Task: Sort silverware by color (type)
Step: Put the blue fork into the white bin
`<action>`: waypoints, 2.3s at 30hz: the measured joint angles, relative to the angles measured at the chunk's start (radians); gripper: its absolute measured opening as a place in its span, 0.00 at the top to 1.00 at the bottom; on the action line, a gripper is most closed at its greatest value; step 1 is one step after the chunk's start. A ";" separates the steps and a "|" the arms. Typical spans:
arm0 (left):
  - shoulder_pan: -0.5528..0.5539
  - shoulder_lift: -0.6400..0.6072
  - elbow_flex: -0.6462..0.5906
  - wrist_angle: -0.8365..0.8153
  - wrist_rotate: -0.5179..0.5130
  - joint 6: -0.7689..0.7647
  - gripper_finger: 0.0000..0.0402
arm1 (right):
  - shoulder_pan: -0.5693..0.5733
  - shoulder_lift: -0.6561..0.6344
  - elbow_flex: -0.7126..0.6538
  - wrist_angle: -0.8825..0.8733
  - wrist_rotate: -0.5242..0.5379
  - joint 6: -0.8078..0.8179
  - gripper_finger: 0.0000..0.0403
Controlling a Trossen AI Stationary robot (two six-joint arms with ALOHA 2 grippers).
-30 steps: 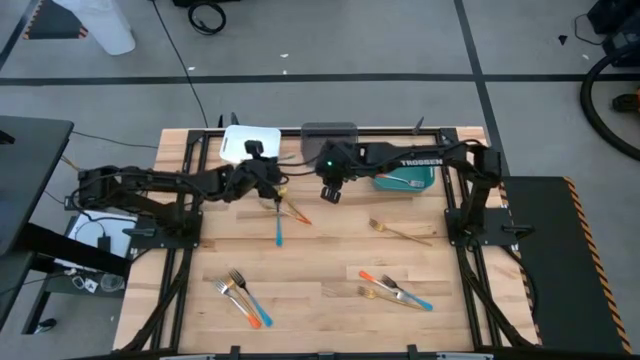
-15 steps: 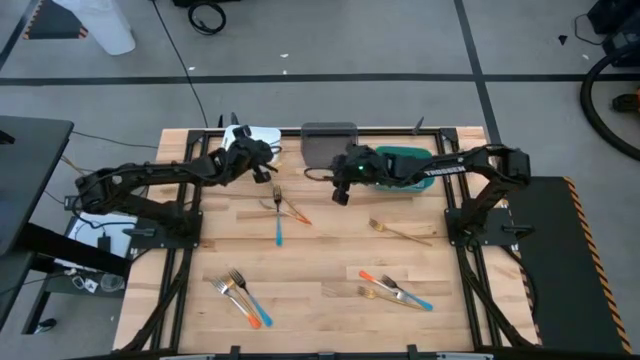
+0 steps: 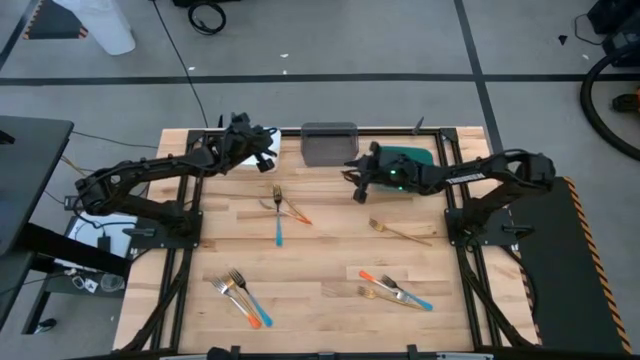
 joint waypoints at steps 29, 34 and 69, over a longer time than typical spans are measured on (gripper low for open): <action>0.079 0.175 0.182 -0.079 0.033 0.045 0.96 | -0.162 -0.339 -0.363 0.171 0.041 0.077 0.75; 0.123 0.175 0.182 -0.191 0.103 -0.022 0.96 | -0.166 -0.339 -0.363 0.173 0.043 0.075 0.76; 0.238 0.432 0.181 -0.364 0.245 -0.027 0.96 | -0.143 -0.338 -0.363 0.210 -0.055 0.072 0.76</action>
